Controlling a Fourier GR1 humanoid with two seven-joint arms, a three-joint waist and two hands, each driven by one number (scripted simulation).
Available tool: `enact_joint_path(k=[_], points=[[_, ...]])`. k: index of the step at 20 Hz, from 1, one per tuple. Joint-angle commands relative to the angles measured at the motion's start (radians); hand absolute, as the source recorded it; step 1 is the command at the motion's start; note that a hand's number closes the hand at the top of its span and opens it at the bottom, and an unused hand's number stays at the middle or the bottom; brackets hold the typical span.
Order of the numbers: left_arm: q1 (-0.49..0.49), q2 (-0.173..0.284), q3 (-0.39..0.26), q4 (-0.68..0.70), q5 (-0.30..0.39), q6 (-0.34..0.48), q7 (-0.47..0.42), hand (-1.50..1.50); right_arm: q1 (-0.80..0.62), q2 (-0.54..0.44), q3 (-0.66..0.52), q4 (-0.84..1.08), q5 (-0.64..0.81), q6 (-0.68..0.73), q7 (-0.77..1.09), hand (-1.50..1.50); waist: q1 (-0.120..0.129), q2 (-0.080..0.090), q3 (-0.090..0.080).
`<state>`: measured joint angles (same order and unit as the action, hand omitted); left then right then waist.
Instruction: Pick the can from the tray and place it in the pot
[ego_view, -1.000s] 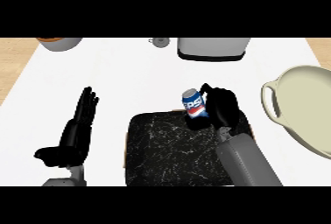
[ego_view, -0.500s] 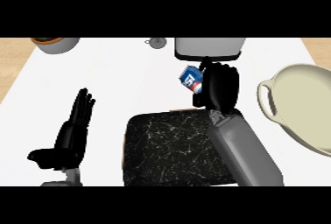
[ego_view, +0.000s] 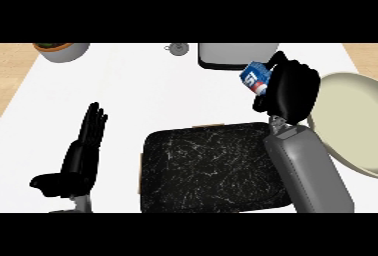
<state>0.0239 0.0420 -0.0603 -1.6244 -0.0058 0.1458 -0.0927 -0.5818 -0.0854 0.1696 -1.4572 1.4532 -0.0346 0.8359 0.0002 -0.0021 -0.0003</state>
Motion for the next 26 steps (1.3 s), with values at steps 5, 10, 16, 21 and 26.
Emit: enact_joint_path(k=[5, 10, 16, 21, 26], points=[[-0.008, -0.001, 0.007, -0.006, -0.002, 0.0, 0.013, 0.0, 0.057, -0.157, -0.189, -0.035, -0.093, -0.011, -0.094, 1.5, -0.001, 0.001, 0.001], [-0.025, -0.012, 0.02, 0.057, -0.001, -0.002, -0.04, 0.0, 0.145, -0.23, -0.274, -0.027, -0.149, -0.066, -0.182, 1.5, -0.003, 0.002, 0.0], [-0.012, -0.008, 0.0, -0.012, -0.013, -0.004, 0.006, 0.0, 0.089, -0.323, -0.401, 0.199, -0.255, -0.127, -0.329, 1.5, 0.006, 0.003, 0.001], [-0.033, -0.007, 0.026, 0.051, 0.004, -0.014, -0.014, 0.0, 0.099, -0.39, -0.481, 0.361, -0.369, -0.15, -0.481, 1.5, 0.006, 0.004, 0.001], [-0.045, -0.024, 0.013, 0.051, -0.001, -0.01, -0.02, 0.0, 0.046, -0.438, -0.528, 0.616, -0.409, -0.163, -0.576, 1.5, 0.014, 0.007, 0.001]])
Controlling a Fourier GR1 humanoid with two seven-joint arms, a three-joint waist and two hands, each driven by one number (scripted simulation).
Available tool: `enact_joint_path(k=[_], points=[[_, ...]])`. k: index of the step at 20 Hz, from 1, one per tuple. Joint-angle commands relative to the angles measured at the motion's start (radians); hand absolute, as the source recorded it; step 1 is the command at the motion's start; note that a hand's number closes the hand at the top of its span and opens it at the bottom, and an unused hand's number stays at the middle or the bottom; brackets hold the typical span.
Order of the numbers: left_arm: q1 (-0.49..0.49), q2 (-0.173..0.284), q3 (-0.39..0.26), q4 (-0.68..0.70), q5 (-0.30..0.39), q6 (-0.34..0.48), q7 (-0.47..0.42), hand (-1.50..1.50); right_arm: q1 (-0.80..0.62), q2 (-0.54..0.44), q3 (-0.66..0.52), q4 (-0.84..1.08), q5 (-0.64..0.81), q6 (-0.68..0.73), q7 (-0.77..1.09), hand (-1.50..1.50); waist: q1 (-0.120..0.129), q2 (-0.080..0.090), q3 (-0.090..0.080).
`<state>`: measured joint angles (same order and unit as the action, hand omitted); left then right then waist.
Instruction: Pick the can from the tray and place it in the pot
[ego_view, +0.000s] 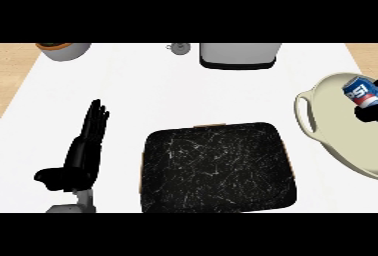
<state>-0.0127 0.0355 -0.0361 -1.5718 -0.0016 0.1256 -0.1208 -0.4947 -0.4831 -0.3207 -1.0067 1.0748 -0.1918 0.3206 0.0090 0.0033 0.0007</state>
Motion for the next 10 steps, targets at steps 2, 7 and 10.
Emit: enact_joint_path(k=[2, 7, 10], points=[[0.013, 0.005, -0.005, -0.005, -0.003, -0.011, -0.009, 0.0, -0.013, -0.028, -0.057, 0.261, -0.032, -0.089, -0.107, 1.5, 0.009, 0.002, 0.001], [0.013, -0.002, -0.005, -0.033, -0.006, 0.006, 0.018, 0.0, -0.052, -0.054, -0.108, 0.43, -0.034, -0.045, 0.01, -1.5, 0.015, 0.005, 0.001], [-0.035, -0.002, 0.007, 0.036, -0.011, 0.003, -0.005, 0.0, -0.15, -0.075, -0.124, 0.541, -0.088, 0.011, -0.08, -1.5, 0.013, 0.005, 0.001]])
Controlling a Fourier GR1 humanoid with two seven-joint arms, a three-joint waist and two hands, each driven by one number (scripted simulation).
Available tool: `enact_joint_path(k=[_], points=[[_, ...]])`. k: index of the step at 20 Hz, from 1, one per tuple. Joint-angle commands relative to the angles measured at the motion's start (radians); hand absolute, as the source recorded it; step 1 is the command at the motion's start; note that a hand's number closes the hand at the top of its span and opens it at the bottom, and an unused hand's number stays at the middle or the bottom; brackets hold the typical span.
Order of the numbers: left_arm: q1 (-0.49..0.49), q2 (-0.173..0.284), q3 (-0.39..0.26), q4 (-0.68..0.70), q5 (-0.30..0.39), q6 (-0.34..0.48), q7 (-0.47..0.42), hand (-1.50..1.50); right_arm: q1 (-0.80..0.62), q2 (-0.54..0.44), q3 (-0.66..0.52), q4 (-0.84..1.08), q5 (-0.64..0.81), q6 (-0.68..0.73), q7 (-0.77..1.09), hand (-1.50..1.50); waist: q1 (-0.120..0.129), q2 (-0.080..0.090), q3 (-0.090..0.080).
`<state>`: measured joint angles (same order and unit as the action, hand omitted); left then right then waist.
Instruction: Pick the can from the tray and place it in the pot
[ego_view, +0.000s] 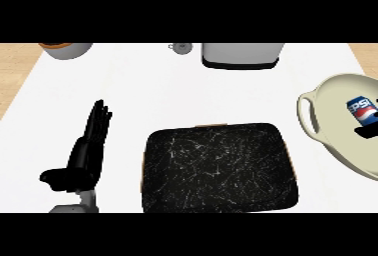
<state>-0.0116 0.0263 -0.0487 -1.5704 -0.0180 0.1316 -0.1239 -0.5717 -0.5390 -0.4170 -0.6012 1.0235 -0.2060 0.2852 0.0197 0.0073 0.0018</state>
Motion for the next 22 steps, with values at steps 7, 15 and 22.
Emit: enact_joint_path(k=[7, 15, 22], points=[[0.009, 0.01, 0.022, 0.008, 0.011, -0.006, -0.009, 0.0, -0.033, 0.051, -0.242, -0.004, -0.328, -0.148, -0.394, -1.5, -0.017, -0.003, 0.003], [0.045, 0.028, 0.017, -0.042, 0.012, -0.021, 0.004, 0.0, 0.006, -0.029, -0.467, 0.025, -0.619, -0.047, -0.571, -1.5, -0.013, -0.004, 0.0], [0.111, 0.018, -0.017, -0.1, 0.007, -0.033, 0.014, 0.0, 0.088, -0.132, -0.542, 0.143, -0.739, 0.003, -0.752, -1.5, -0.004, -0.003, 0.001]])
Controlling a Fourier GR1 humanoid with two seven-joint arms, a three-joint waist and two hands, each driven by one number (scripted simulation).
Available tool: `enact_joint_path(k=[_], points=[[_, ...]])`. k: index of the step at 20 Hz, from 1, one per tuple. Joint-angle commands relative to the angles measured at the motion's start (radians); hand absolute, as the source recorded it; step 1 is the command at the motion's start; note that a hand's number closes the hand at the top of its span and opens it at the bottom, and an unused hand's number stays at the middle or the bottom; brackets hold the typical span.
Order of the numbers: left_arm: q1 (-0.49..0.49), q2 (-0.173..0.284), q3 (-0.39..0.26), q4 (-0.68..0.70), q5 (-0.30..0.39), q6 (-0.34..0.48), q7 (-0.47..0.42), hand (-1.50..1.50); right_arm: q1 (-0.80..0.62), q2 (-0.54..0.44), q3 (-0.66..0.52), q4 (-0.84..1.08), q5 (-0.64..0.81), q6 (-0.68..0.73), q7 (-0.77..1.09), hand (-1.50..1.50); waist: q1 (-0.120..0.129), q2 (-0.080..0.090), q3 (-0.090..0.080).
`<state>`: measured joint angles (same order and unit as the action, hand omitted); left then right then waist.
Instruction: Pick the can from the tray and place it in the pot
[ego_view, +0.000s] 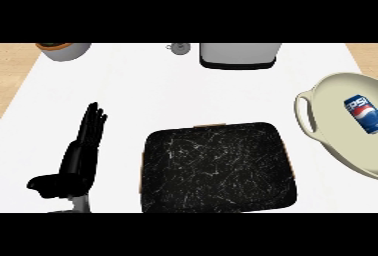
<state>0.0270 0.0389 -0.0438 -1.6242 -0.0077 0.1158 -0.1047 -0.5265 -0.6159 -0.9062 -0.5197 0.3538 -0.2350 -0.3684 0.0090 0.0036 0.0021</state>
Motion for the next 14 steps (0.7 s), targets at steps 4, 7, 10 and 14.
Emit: enact_joint_path(k=[4, 7, 10, 14], points=[[-0.008, -0.007, 0.001, -0.003, 0.002, 0.003, 0.008, 0.0, 0.083, -0.168, -0.088, 0.14, -0.123, 0.132, -0.176, -1.5, 0.004, 0.003, 0.001], [-0.021, -0.038, -0.033, -0.007, -0.037, 0.046, 0.024, 0.0, 0.122, -0.138, -0.071, 0.163, -0.155, 0.122, -0.242, -1.5, -0.001, 0.0, 0.0], [-0.039, -0.021, 0.008, 0.052, -0.007, 0.016, -0.021, 0.0, 0.138, -0.196, -0.059, 0.184, -0.18, 0.161, -0.227, -1.5, -0.003, 0.0, -0.001], [-0.02, -0.038, -0.053, -0.006, -0.018, 0.049, 0.03, 0.0, 0.145, -0.243, -0.078, 0.275, -0.193, 0.142, -0.286, -1.5, 0.009, 0.004, 0.002]])
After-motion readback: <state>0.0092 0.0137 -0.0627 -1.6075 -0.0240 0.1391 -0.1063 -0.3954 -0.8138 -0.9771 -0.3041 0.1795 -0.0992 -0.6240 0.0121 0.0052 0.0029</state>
